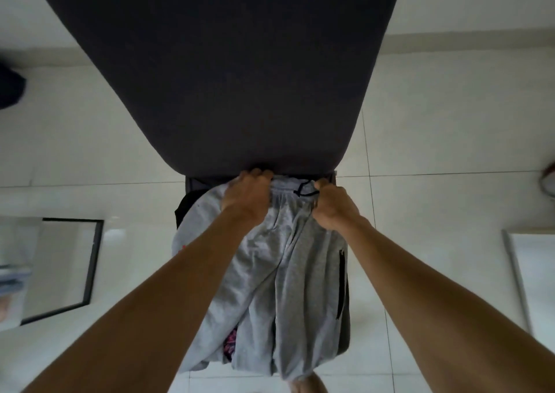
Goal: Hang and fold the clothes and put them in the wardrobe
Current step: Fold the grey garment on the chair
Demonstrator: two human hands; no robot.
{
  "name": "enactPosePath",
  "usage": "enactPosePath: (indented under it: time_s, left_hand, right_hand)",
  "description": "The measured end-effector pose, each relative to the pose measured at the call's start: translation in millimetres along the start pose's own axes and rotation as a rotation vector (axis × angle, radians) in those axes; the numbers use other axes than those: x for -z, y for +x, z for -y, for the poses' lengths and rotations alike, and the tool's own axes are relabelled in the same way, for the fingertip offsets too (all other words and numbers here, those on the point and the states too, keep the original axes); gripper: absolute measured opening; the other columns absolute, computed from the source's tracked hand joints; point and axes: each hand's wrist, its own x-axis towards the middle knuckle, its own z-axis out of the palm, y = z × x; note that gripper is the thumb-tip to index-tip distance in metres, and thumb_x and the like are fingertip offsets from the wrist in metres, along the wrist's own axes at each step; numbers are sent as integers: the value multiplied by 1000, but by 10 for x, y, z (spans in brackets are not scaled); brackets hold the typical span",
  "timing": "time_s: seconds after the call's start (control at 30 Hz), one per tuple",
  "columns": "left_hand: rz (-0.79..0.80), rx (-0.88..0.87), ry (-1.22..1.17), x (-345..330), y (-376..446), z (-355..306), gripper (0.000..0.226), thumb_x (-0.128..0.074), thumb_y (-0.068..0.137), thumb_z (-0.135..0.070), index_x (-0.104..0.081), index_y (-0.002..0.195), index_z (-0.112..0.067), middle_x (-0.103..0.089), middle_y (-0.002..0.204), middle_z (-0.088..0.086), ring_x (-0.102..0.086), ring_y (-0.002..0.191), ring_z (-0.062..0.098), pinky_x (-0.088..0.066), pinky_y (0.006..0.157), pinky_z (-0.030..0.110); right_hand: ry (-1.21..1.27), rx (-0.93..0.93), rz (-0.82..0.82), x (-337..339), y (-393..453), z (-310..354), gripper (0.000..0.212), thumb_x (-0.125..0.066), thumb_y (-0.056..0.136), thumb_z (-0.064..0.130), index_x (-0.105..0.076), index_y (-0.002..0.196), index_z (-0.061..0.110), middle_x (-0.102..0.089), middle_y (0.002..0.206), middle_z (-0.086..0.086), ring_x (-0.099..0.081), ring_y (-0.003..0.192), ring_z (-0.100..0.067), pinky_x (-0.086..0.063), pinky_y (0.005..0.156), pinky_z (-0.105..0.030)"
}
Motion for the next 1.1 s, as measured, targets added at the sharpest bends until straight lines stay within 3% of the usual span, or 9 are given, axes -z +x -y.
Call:
enactPosePath:
  time_s: [0.23, 0.33, 0.4, 0.5, 0.6, 0.77, 0.9, 1.0, 1.1]
  left_hand:
    - [-73, 2, 224, -106, 75, -88, 46, -65, 86, -2, -57, 130, -12, -50, 131, 9, -47, 124, 28, -46, 101, 45]
    - [-87, 20, 251, -132, 39, -113, 38, -65, 87, -5, -62, 124, -11, -47, 133, 8, -44, 125, 28, -46, 101, 44]
    - [-81, 24, 262, -145, -14, -99, 37, -63, 88, -5, -61, 124, -12, -50, 132, 8, -44, 125, 27, -44, 104, 43]
    - [-62, 10, 264, -58, -198, -94, 39, -58, 90, -4, -51, 128, -11, -63, 123, 11, -57, 119, 29, -41, 107, 42]
    - [-33, 3, 181, 174, -493, -82, 41, -55, 93, -6, -39, 130, -8, -64, 120, 16, -60, 113, 35, -43, 99, 43]
    - [-117, 17, -121, 800, -1162, 121, 30, -48, 89, -4, -45, 119, -7, -59, 121, 20, -59, 109, 41, -48, 93, 47]
    - [-222, -24, -237, 1444, -2021, 340, 12, -41, 96, -13, -46, 105, -9, -63, 108, 25, -61, 98, 45, -49, 83, 42]
    - [-261, -85, -290, 1899, -2864, 368, 41, -37, 104, -46, -49, 84, -12, -64, 92, 17, -60, 92, 39, -37, 73, 33]
    - [-234, -165, -353, 2260, -3669, 352, 57, -44, 92, -67, -51, 70, -14, -57, 72, 2, -56, 73, 24, -38, 65, 34]
  right_hand:
    - [-103, 10, -32, -135, 151, -236, 50, -64, 89, 9, -44, 135, 13, -52, 128, -11, -55, 115, -32, -51, 90, -43]
    - [-135, 25, -69, -93, 83, -305, 9, -64, 90, 13, -56, 92, 15, -59, 109, -9, -59, 93, -28, -49, 77, -36]
    - [-131, 51, -55, -55, 3, -320, 19, -63, 90, 18, -48, 80, 20, -55, 98, -2, -61, 92, -28, -48, 77, -35]
    - [-194, 110, -1, 86, -257, -307, 12, -60, 92, 28, -50, 98, 25, -54, 95, 2, -59, 105, -27, -39, 97, -40]
    - [-213, 174, 38, 257, -594, -201, 25, -60, 89, 26, -52, 113, 26, -59, 111, 3, -55, 114, -23, -29, 111, -44]
    - [-164, 215, 26, 588, -1424, 87, 35, -61, 86, 24, -57, 120, 18, -59, 114, -2, -56, 101, -21, -48, 90, -34]
    - [-207, 281, -23, 850, -2411, 323, 32, -62, 84, 24, -62, 115, 17, -57, 114, 0, -58, 105, -21, -52, 90, -34]
    - [-182, 303, -50, 904, -3220, 431, 24, -59, 87, 23, -57, 111, 23, -61, 111, 0, -58, 98, -19, -49, 81, -31]
    - [-189, 376, -120, 931, -3934, 508, 19, -53, 95, 27, -49, 113, 23, -60, 100, -1, -59, 87, -18, -51, 75, -34]
